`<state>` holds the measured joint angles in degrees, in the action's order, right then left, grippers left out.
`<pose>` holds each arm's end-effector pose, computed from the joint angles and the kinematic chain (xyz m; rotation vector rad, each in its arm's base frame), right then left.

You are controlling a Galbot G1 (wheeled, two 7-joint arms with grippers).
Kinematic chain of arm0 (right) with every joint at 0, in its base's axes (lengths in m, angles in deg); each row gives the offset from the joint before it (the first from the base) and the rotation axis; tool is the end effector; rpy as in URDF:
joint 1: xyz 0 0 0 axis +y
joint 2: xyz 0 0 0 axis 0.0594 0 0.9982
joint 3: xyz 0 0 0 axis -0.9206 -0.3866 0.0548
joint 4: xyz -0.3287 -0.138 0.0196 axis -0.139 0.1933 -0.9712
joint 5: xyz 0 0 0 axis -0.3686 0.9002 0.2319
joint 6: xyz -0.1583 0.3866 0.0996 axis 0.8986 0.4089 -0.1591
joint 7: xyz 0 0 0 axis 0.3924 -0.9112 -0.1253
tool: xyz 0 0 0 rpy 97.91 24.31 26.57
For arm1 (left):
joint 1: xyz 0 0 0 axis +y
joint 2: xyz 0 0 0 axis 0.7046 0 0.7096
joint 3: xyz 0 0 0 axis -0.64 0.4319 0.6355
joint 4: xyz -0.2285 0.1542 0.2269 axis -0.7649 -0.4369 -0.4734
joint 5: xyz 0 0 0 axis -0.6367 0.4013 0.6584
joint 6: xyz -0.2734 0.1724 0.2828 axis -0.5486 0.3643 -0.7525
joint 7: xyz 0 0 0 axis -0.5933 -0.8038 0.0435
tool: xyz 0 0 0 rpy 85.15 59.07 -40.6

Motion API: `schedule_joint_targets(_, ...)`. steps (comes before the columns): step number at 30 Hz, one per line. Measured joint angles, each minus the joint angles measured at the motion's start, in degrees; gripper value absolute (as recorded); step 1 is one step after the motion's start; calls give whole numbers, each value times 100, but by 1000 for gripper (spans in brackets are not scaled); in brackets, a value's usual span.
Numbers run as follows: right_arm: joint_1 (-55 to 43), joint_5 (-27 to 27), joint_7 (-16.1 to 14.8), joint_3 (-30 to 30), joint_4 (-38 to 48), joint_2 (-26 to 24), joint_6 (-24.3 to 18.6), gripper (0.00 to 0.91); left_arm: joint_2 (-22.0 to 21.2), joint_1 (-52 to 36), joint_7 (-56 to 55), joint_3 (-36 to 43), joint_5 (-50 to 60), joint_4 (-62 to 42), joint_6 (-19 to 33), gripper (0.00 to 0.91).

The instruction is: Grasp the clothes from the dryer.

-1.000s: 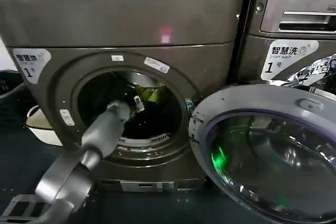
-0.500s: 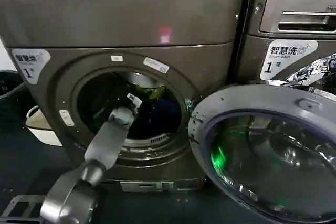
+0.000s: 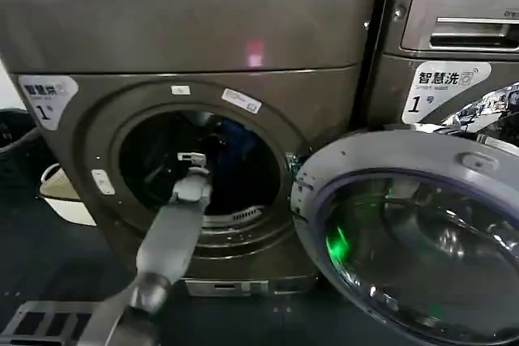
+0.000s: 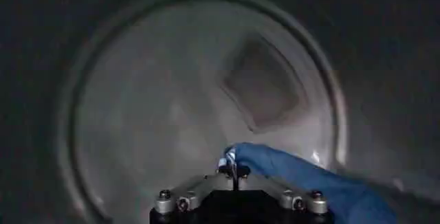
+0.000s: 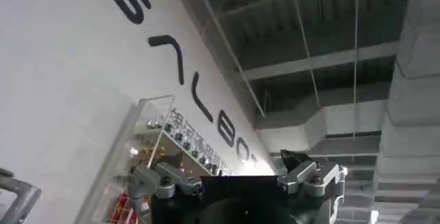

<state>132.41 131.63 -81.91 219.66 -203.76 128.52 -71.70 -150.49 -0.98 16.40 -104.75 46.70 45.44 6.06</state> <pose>-0.1213 -0.3927 0.1352 1.3288 2.1380 -0.7472 0.6833 -0.0263 -0.2603 0.1555 2.9653 0.1808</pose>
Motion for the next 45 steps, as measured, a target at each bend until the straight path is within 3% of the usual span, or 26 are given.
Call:
schedule_joint_targets(17, 82, 44, 48, 71, 102, -99, -158, 907, -236, 584, -1116, -332, -27, 754, 617, 0)
schedule_joint_targets(45, 36, -65, -14, 134, 137, -89, -158, 907, -191, 606, -1226, -363, -22, 814, 657, 0)
